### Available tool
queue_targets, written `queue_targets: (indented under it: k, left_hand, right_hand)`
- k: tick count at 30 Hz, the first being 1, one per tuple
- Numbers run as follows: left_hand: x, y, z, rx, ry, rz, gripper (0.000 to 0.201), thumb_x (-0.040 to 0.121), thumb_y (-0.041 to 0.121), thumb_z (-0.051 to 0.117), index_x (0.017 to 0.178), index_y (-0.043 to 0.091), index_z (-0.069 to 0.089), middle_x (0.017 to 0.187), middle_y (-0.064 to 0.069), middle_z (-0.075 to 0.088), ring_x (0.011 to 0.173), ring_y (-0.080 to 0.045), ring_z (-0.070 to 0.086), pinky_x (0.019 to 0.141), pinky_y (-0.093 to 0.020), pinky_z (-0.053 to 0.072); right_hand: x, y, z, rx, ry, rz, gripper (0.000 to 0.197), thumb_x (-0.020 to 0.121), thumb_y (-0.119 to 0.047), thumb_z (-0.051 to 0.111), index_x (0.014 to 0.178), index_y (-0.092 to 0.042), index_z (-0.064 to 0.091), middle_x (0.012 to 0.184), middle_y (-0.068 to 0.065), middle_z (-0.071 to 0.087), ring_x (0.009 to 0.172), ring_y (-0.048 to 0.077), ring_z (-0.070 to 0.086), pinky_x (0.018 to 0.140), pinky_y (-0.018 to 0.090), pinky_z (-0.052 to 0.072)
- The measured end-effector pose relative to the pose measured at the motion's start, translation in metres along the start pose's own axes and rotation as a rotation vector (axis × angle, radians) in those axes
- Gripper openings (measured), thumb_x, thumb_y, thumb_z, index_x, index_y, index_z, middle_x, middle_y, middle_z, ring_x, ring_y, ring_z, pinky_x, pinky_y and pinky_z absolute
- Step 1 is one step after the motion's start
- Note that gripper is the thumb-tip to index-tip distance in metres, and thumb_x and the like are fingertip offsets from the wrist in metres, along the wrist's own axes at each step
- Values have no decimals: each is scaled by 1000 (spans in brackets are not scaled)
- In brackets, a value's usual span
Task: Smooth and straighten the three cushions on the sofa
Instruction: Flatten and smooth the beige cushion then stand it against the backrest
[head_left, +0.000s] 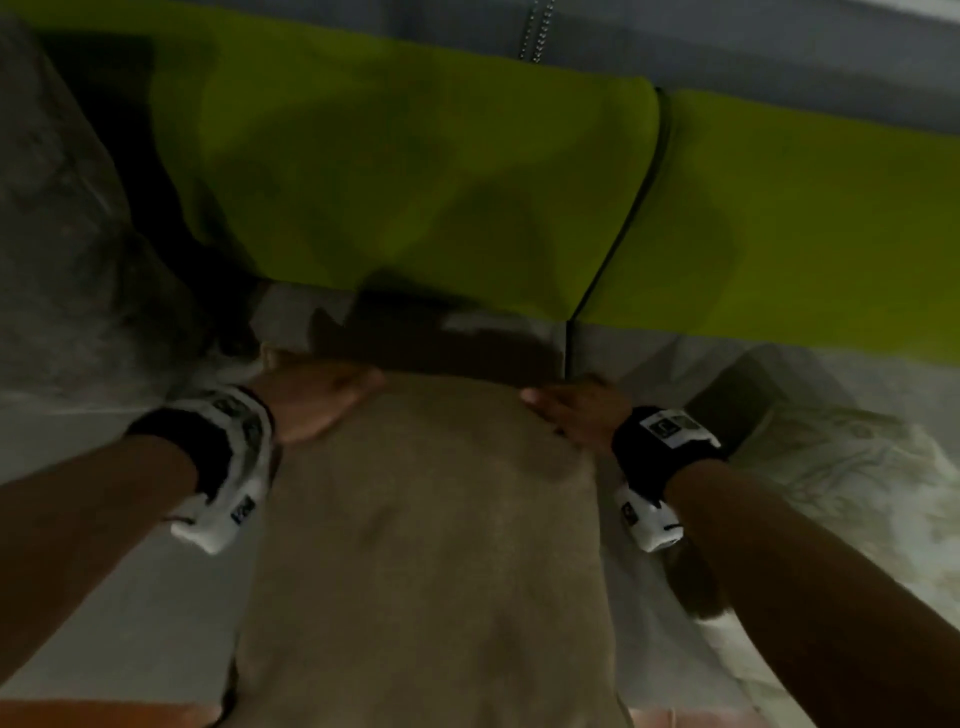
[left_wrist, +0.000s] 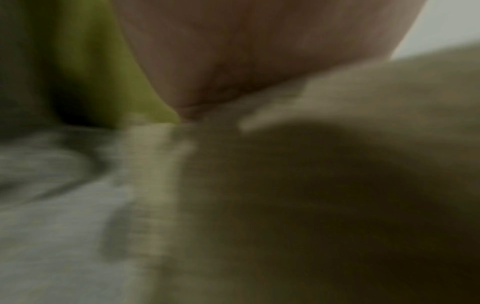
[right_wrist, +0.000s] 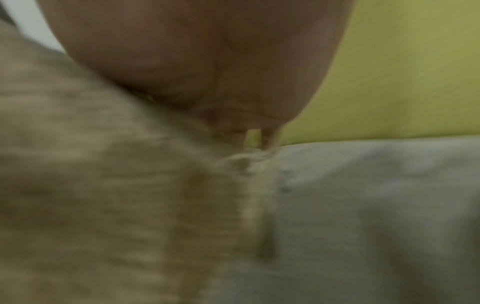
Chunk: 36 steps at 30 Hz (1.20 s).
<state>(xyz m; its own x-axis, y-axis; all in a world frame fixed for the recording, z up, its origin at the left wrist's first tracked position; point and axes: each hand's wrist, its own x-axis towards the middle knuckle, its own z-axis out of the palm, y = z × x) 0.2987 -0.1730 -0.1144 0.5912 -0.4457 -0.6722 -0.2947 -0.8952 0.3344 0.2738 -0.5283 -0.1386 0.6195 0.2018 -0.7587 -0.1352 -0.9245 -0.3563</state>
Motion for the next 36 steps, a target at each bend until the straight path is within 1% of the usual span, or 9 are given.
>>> queue_targets:
  k: [4, 8, 11, 14, 20, 24, 29, 33, 36]
  left_hand:
    - [-9, -52, -18, -84, 239, -187, 43, 102, 26, 38, 139, 6, 48, 128, -25, 61, 111, -42, 62, 96, -48, 49]
    - [-20, -80, -18, -675, 274, -387, 18, 96, 31, 58, 102, 18, 70, 107, -9, 66, 95, -25, 60, 85, -36, 47]
    - [-22, -85, -15, -1019, 354, -409, 12, 96, 27, 60, 98, 19, 69, 101, -12, 67, 86, -24, 63, 70, -33, 57]
    - [-27, -86, -2, -1327, 415, -521, 18, 100, 26, 50, 105, 17, 65, 99, -9, 69, 87, -26, 62, 79, -44, 53]
    - [-52, -59, 56, -1246, 182, -492, 23, 88, 14, 63, 108, 21, 69, 104, -7, 75, 93, -27, 67, 80, -40, 51]
    - [-56, -42, 59, -1240, 318, -450, 20, 96, 5, 54, 103, 19, 66, 107, -10, 68, 94, -28, 63, 82, -42, 50]
    - [-60, -25, 39, -1404, 396, -470, 23, 102, 7, 38, 91, 13, 59, 95, -17, 59, 70, -27, 67, 56, -32, 59]
    - [-54, -25, 47, -1305, 323, -438, 15, 101, 16, 49, 99, 19, 64, 103, -12, 65, 85, -29, 61, 73, -41, 50]
    - [-51, -29, 51, -1297, 361, -463, 20, 99, 20, 56, 116, 17, 65, 113, -12, 68, 99, -33, 64, 92, -50, 51]
  right_hand:
    - [-1, 40, -9, -36, 169, 86, 101, 85, -88, 1, 151, -26, 47, 152, 10, 50, 139, 34, 46, 118, 51, 29]
    - [9, 71, -4, 633, 378, 224, 55, 99, -38, 63, 149, -24, 46, 127, 10, 68, 117, 35, 65, 101, 54, 53]
    - [7, 68, -6, 773, 428, 209, 42, 94, -19, 73, 134, -18, 62, 96, 4, 75, 95, 28, 74, 80, 38, 60]
    - [-1, 67, -8, 910, 529, 258, 31, 96, -21, 67, 126, -24, 64, 106, 11, 74, 89, 26, 73, 75, 37, 58]
    - [-40, 49, 27, 927, 136, 347, 8, 100, -22, 62, 103, -21, 70, 86, 5, 70, 77, 19, 65, 79, 36, 53]
    - [-36, 53, 35, 860, 306, 370, 9, 95, -29, 69, 100, -21, 71, 87, 8, 71, 79, 23, 68, 74, 37, 57]
    - [-42, 58, 46, 988, 358, 450, 7, 99, -25, 64, 105, -25, 66, 83, 5, 71, 74, 22, 69, 63, 30, 53]
    - [-43, 50, 50, 1078, 363, 376, 30, 97, -41, 65, 123, -26, 65, 106, 2, 71, 93, 22, 69, 77, 37, 58]
    - [-42, 45, 48, 924, 430, 373, 20, 96, -41, 66, 110, -27, 69, 112, 5, 71, 99, 25, 69, 83, 41, 60]
